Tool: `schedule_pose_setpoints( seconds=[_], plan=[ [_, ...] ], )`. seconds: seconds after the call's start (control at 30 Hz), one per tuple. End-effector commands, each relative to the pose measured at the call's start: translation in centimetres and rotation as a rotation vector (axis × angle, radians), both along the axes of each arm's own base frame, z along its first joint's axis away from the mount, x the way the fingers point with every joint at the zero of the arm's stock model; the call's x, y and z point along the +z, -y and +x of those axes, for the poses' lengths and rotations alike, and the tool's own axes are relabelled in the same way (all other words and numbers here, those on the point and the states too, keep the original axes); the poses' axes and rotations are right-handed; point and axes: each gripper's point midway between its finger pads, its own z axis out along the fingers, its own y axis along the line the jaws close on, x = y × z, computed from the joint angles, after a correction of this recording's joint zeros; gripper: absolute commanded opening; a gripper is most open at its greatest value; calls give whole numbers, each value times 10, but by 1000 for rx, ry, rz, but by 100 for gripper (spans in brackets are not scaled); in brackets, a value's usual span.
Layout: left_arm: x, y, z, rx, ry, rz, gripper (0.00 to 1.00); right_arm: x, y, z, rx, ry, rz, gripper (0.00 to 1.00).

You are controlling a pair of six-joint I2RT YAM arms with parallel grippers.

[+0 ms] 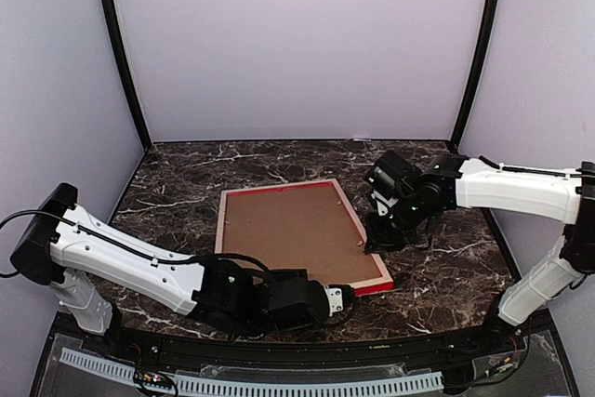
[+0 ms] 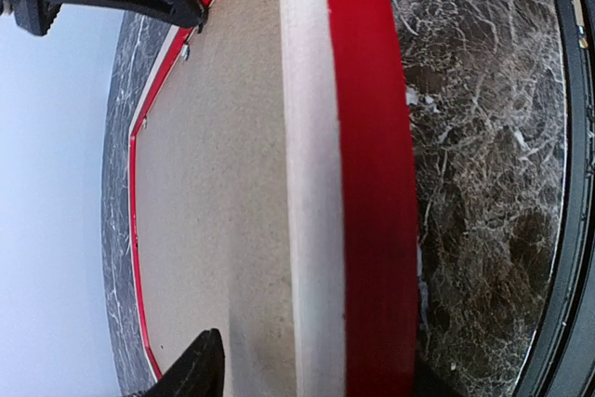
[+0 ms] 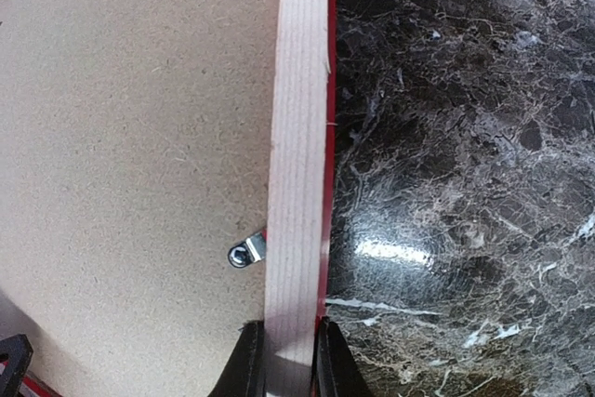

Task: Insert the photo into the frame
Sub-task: Pass from the right arm to the left, then place the photo frame at the center of the board.

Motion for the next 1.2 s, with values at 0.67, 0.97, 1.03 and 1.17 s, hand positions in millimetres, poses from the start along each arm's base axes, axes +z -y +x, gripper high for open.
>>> schedule_pose_setpoints(
  seconds=[0.67, 0.97, 1.03, 1.17],
  plan=[
    [146, -9, 12, -21, 185, -152, 6, 176, -8, 43, 72, 417, 178, 57],
    [212, -19, 19, -68, 93, -223, 0, 258, 14, 60, 77, 664, 235, 61],
    [233, -22, 25, -68, 53, -267, 0, 269, 17, 59, 94, 713, 244, 62],
    [261, -27, 35, -82, -18, -324, 0, 283, 20, 57, 139, 802, 258, 65]
  ],
)
